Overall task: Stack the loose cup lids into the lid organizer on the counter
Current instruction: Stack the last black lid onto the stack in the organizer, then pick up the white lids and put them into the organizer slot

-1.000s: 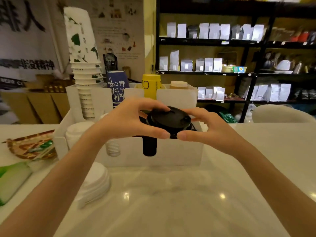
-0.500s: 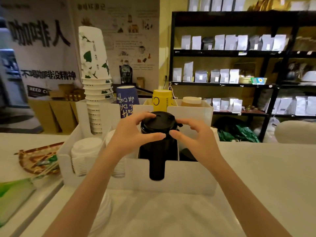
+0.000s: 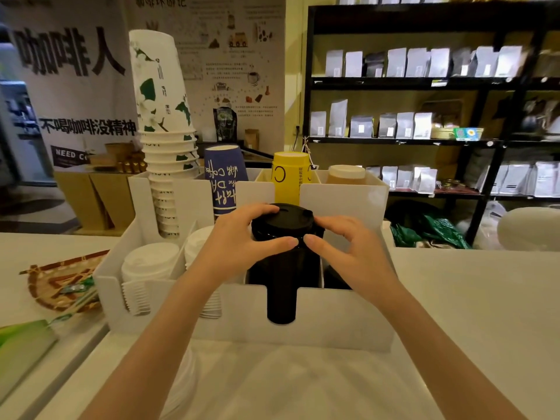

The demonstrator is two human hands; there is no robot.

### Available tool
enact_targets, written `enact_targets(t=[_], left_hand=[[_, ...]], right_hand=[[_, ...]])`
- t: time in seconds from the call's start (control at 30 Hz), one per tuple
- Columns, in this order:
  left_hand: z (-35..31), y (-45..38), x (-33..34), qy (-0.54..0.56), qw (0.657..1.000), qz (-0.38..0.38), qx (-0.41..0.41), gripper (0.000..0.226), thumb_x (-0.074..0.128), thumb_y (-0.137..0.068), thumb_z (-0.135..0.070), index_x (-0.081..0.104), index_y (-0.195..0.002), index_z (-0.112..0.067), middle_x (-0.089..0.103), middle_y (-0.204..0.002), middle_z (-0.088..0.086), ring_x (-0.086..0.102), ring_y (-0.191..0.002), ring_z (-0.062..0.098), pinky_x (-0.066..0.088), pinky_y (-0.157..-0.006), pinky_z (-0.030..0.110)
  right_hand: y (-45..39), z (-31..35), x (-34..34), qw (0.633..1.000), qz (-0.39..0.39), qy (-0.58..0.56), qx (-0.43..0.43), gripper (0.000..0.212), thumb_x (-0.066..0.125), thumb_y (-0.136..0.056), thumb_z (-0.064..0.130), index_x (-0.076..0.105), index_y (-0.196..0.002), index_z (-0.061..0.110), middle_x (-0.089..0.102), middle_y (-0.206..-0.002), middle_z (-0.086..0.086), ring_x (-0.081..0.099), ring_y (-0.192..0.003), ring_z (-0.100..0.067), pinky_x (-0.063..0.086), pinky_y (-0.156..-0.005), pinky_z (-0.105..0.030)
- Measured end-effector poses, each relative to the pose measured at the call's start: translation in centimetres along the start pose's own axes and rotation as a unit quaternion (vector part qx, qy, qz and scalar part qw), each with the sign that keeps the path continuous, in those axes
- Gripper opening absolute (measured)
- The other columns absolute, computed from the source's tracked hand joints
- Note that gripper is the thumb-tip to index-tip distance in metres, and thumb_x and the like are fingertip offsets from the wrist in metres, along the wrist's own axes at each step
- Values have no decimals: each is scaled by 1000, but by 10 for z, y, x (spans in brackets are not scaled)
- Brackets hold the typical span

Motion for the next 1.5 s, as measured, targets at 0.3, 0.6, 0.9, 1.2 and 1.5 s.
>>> enact_targets(t=[0.3, 0.6, 0.9, 1.2, 1.5], left_hand=[[1, 4, 2, -23, 1000, 8, -6, 60, 73, -61, -44, 53, -114, -25, 59, -112, -6, 52, -106, 11, 42, -89, 22], [3, 14, 21, -42, 999, -33, 12, 60, 62, -75, -41, 40, -127, -22, 45, -135, 0, 43, -118, 12, 37, -93, 21], [13, 26, 38, -18, 998, -59, 18, 76, 52, -82, -43, 9, -141, -24, 11, -154, -2, 13, -140, 11, 16, -111, 25], [9, 28, 4, -35, 995, 94, 12, 77, 54, -85, -17, 2, -141, -19, 13, -153, -1, 16, -139, 14, 18, -108, 19], [14, 55, -86, 162, 978, 85, -105, 34, 40, -90, -31, 47, -123, -30, 59, -121, 0, 62, -104, 9, 51, -89, 25]], right_hand=[[2, 3, 11, 997, -43, 46, -47, 40, 57, -83, 33, 55, -120, 17, 59, -116, 5, 40, -109, -3, 30, -93, -21], [4, -4, 19, 999, -45, 10, -19, 45, 52, -85, 35, 50, -126, 17, 57, -127, 0, 43, -118, -10, 33, -97, -23], [6, 0, 23, 999, -26, 38, -11, 46, 47, -88, 35, 40, -130, 19, 50, -130, -2, 37, -122, -14, 29, -100, -25], [31, 52, 57, 981, -166, 8, -101, 54, 51, -83, 24, 34, -133, 12, 46, -131, -10, 34, -123, -18, 33, -105, -32], [75, 62, 145, 989, -6, -45, -143, 50, 46, -87, 37, 26, -132, 26, 35, -138, 7, 27, -129, -7, 28, -111, -31]])
Point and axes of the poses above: each hand's wrist, its own y-axis away from the middle knuckle, its own x-axis out of the palm, z = x × y, the point moved 1 cm from there along -y, towards the middle knuckle
